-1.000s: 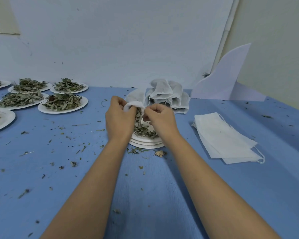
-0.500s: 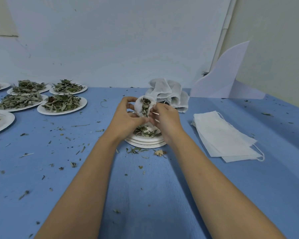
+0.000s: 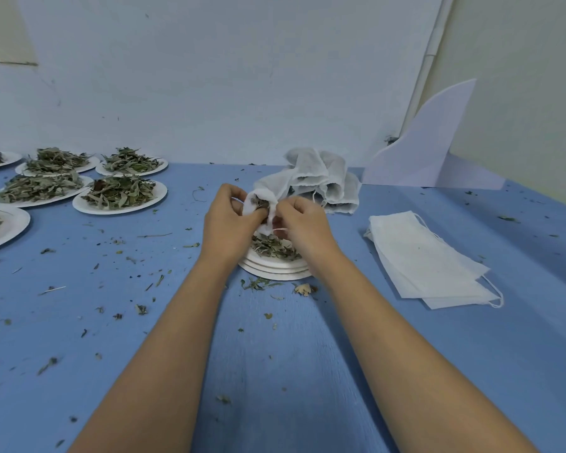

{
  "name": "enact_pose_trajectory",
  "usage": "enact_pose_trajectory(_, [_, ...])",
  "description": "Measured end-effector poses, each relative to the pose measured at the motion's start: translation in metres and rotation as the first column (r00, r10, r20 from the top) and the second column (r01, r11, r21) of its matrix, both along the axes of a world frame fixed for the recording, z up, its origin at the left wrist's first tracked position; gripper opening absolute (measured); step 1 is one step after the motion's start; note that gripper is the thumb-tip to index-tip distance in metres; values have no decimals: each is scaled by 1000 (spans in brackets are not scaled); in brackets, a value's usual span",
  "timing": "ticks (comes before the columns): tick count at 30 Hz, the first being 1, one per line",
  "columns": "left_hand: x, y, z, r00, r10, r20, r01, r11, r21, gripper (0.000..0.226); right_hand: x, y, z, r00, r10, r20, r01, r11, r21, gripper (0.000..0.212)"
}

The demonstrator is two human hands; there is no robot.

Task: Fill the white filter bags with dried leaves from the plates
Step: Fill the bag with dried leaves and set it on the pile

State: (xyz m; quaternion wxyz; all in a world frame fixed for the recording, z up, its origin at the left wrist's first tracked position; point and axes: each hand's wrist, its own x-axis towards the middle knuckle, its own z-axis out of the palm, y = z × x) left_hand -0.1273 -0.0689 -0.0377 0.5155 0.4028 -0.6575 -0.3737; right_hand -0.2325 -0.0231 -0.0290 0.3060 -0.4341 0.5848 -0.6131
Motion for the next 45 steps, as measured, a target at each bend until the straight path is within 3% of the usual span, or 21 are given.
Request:
enact_pose_trajectory(4, [-4, 2, 4, 992, 123, 8, -122, 990, -73, 29, 5, 2, 2, 988, 33, -154, -34, 999, 1, 20])
enact_pose_trajectory(13, [-7, 5, 6, 953, 303, 25, -291, 933, -212, 20, 9, 9, 5, 976, 132, -175, -140, 990, -36, 24])
enact_pose_trajectory(17, [-6, 2, 5, 979, 206, 0, -203, 968, -147, 19, 11, 8, 4, 976, 83, -203, -86, 996, -7, 11])
enact_pose_trajectory(23, [-5, 3, 6, 999, -46, 4, 46, 998, -50, 22, 1, 5, 1, 949, -217, -230, 203, 976, -83, 15])
enact_pose_trajectory(27, [-8, 2, 8, 991, -100, -83, 107, 991, 76, 14, 0, 4, 0, 950, -214, -228, 205, 977, -60, 16])
enact_pose_trajectory(39, [-4, -1, 6, 979, 202, 38, -200, 979, -52, 30, 8, 9, 5, 974, 45, -222, -70, 992, -108, 22])
enact_pose_trajectory(45, [-2, -3, 8, 962, 271, 12, -270, 961, -56, 31, -1, 10, 3, 963, 23, -267, -48, 995, -87, 8])
